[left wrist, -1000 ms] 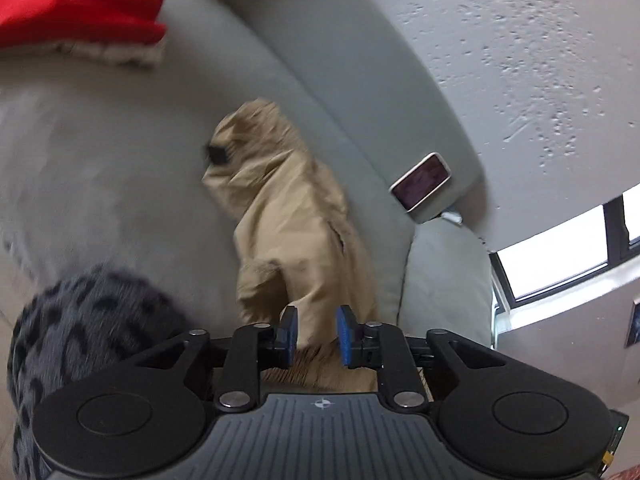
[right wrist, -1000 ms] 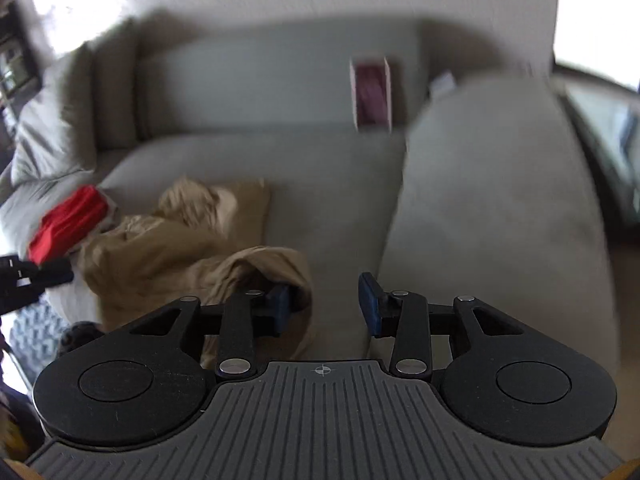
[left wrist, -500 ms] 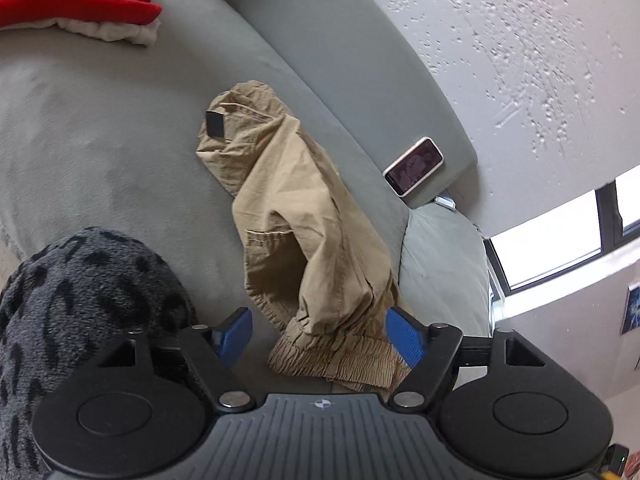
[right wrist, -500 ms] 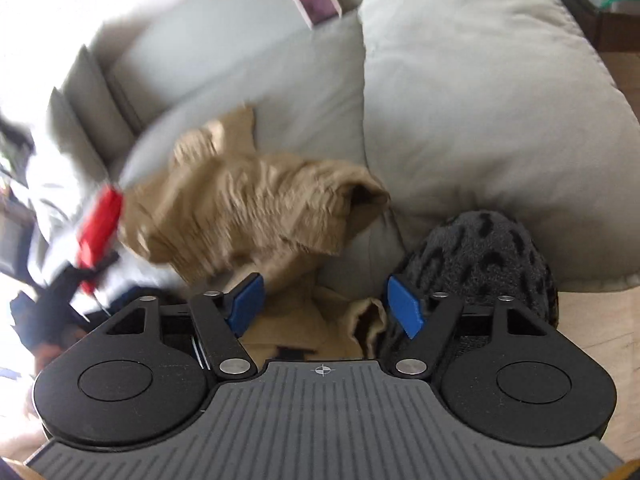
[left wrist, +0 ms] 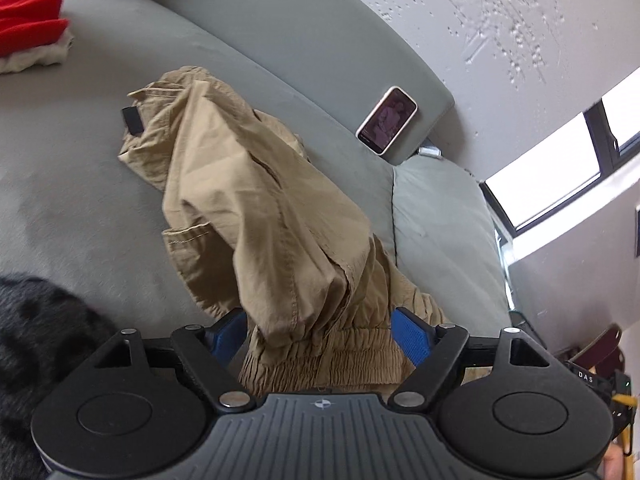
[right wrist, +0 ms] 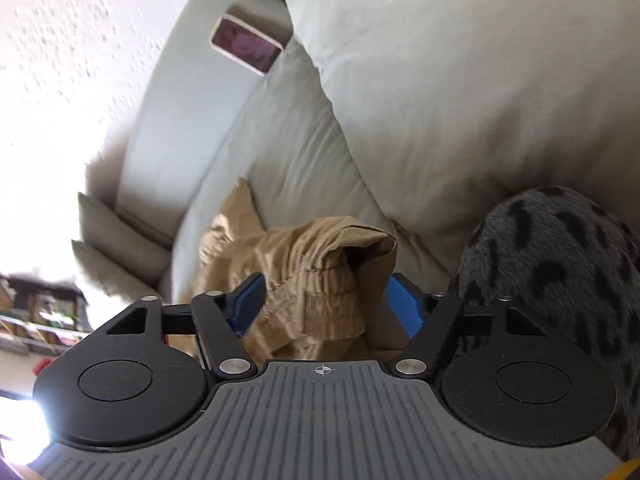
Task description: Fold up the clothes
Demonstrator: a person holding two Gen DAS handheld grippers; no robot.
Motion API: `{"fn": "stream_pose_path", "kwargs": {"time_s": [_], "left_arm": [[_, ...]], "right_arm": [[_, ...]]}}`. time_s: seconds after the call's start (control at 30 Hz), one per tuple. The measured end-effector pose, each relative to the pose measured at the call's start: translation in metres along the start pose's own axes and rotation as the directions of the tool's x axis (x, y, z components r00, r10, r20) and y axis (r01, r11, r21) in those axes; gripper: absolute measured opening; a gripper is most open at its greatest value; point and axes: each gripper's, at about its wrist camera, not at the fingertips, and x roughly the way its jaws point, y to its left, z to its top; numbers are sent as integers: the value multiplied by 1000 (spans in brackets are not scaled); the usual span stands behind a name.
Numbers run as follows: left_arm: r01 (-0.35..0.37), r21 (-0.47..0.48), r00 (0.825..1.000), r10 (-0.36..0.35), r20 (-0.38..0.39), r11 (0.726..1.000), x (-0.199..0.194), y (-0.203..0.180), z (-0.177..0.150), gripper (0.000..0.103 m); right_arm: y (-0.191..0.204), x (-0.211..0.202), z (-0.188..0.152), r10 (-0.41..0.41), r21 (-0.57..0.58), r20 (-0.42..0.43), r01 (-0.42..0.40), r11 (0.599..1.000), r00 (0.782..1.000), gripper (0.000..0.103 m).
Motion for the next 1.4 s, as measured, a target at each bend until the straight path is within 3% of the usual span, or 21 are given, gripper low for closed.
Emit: {"fn": "stream_pose_path", "kwargs": {"time_s": [0.17,0.23,0.3,0.43,0.47,0.57,0.63,0.73,0.83,0.87,0.9,0.97,1.0,1.07,1.1,1.17,1.2,1.23,1.27,1.3,1.4], "left_arm": [[-37,52,998,40,-40,998,19,-5,4,74],[-53,72,997,57,-56,996,26,-7,5,59],[-91,103,992,99,-83,991,27,-11,7,21],[-78,88,995,83,-53,993,-7,-22,17,6],[-55,89,998,57,-10,994,-20,-28,24,4],[31,101,986,-47,161,994,-66,-49,53,2],[87,130,961,-118,252,988,-92,-67,79,2],[127,186,920,-186,346,974,-122,-106,129,1],[135,318,813,-288,506,938,-175,-160,168,1],[123,380,757,-334,561,917,-197,-176,172,1],[91,460,684,-391,615,883,-221,-191,164,1],[-7,582,546,-485,683,813,-263,-218,147,1],[-44,593,545,-479,688,804,-268,-223,139,1],[-14,574,632,-438,639,819,-261,-217,132,1],[34,538,708,-400,582,842,-248,-207,131,1],[170,384,845,-334,417,908,-210,-168,130,1],[229,276,896,-313,314,933,-189,-145,128,1],[263,171,928,-297,225,950,-167,-122,124,1],[273,76,946,-282,161,959,-146,-100,116,1],[256,7,962,-255,101,967,-127,-81,106,1],[122,-91,987,-130,-94,988,-79,-43,65,5]], "right_arm": [[3,28,1,-23,-61,-47,20,998,999,55],[6,38,-1,-35,-89,-68,29,996,997,57],[10,44,-4,-59,-120,-81,49,992,995,57],[26,35,-10,-90,-199,-84,72,977,992,11],[33,30,-11,-81,-218,-104,57,974,991,10],[55,11,-2,99,-179,-172,-130,975,980,9],[76,-6,9,253,-170,-131,-274,947,958,9],[131,-22,36,349,-195,-49,-351,916,936,9],[207,-51,60,410,-330,75,-365,871,909,9],[235,-75,60,477,-420,138,-386,822,868,9],[261,-104,57,567,-517,194,-408,753,801,9],[298,-167,26,732,-759,281,-323,565,621,9],[304,-186,8,768,-826,295,-251,504,569,9],[307,-213,-27,801,-903,311,-103,417,512,9],[303,-208,-30,769,-893,302,-114,434,563,9],[287,-181,-24,645,-821,243,-202,535,724,9],[271,-160,-16,566,-741,186,-263,617,803,9],[246,-130,-5,483,-617,106,-323,718,869,9],[218,-104,1,430,-492,41,-356,794,902,9],[190,-80,5,393,-369,-18,-371,852,919,8],[140,-37,-2,305,-194,-90,-317,928,948,8]]}}
